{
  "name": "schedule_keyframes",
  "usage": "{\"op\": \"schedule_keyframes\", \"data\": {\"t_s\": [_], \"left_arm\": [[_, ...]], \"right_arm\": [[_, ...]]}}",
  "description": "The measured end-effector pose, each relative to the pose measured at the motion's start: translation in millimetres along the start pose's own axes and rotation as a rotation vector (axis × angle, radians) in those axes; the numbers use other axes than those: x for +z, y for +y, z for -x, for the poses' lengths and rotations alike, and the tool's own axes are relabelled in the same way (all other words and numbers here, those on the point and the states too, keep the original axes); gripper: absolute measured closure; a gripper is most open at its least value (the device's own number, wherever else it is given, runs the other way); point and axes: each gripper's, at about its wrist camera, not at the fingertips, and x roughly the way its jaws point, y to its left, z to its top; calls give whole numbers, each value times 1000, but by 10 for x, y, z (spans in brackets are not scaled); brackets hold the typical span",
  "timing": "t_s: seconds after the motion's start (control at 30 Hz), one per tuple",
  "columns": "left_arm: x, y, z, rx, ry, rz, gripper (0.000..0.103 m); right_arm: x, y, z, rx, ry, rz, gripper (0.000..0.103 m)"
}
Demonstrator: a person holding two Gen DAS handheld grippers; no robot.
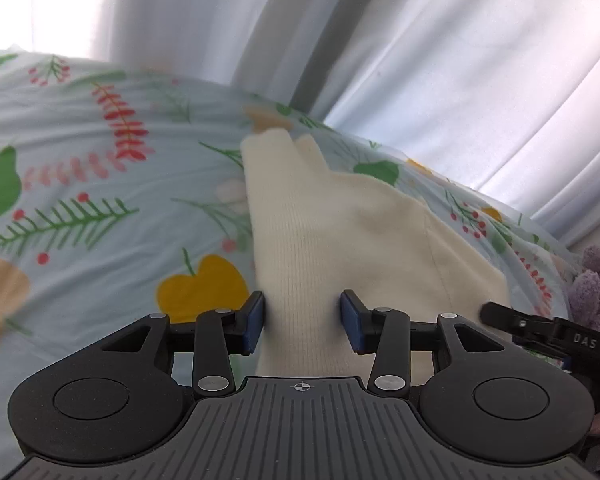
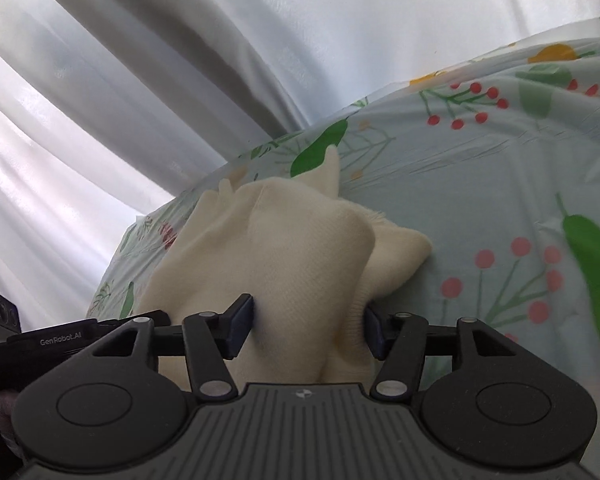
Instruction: Fold small clothes
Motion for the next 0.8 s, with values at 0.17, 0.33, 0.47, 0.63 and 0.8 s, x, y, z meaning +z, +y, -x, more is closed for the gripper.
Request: {"op": "schedule_keyframes", "data": {"t_s": [0.17, 0.33, 0.47, 0.63, 0.8], "left_arm": [[111, -98, 58, 96, -91, -65, 58], [166, -309, -195, 144, -85, -113, 57], [141, -436, -403, 191, -93, -167, 52], [118, -504, -613, 235, -102, -199, 47], [-13, -539, -726, 289, -172, -242, 39]], "right_arm": [[76, 74, 339, -121, -128, 53, 46], [83, 443, 97, -136, -91, 194, 57], [122, 592, -178, -206, -62, 279, 75], [123, 588, -423, -317, -15, 357, 78], [123, 585, -544, -356, -38, 442, 77]]}}
